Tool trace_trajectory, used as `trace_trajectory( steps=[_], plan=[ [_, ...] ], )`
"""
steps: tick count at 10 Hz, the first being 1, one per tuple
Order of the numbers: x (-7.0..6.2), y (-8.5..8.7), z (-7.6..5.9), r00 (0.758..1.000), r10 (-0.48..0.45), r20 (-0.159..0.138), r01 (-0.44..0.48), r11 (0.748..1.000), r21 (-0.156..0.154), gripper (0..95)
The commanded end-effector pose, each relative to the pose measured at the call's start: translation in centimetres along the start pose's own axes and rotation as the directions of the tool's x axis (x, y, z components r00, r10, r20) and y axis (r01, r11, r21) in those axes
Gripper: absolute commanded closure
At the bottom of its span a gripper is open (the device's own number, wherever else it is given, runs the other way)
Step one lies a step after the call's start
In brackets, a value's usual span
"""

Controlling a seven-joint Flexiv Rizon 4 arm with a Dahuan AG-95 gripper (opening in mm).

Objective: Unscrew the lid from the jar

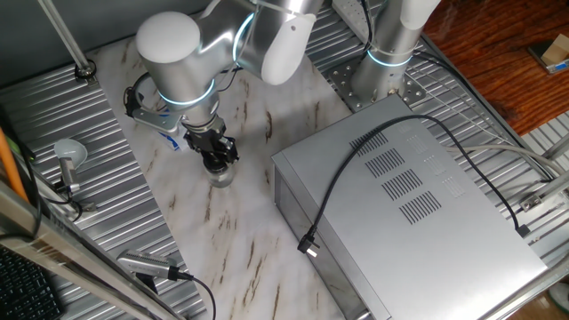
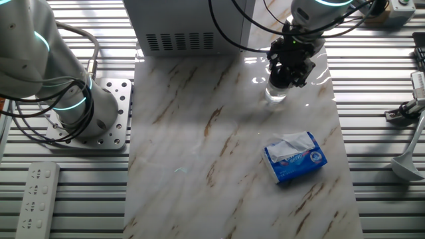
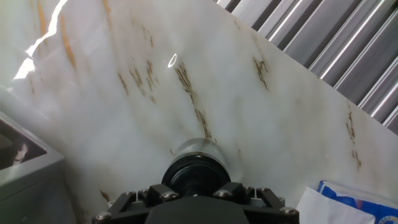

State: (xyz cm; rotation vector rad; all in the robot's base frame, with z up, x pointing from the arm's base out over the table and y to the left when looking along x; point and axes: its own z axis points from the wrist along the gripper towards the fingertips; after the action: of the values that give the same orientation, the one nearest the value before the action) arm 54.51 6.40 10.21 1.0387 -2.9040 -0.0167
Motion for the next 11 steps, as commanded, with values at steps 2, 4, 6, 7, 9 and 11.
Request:
trace_trajectory(
  steps=[2, 4, 6, 7, 9, 11],
  plan=[
    [0.03, 0.02, -0.06, 1.0, -0.009, 0.001, 0.009, 1.0, 0.001, 57.0],
    [0.07, 0.03, -0.05, 1.0, -0.012, 0.002, 0.012, 1.0, 0.002, 57.0],
    [0.1, 0.04, -0.04, 1.0, -0.021, 0.002, 0.021, 1.0, 0.004, 57.0],
    [0.12, 0.05, -0.03, 1.0, -0.03, 0.002, 0.03, 1.0, 0.005, 57.0],
    [0.13, 0.06, -0.03, 0.998, -0.056, 0.001, 0.056, 0.998, 0.005, 57.0],
    [0.14, 0.06, -0.03, 0.996, -0.09, 0.0, 0.09, 0.996, 0.006, 57.0]
  ],
)
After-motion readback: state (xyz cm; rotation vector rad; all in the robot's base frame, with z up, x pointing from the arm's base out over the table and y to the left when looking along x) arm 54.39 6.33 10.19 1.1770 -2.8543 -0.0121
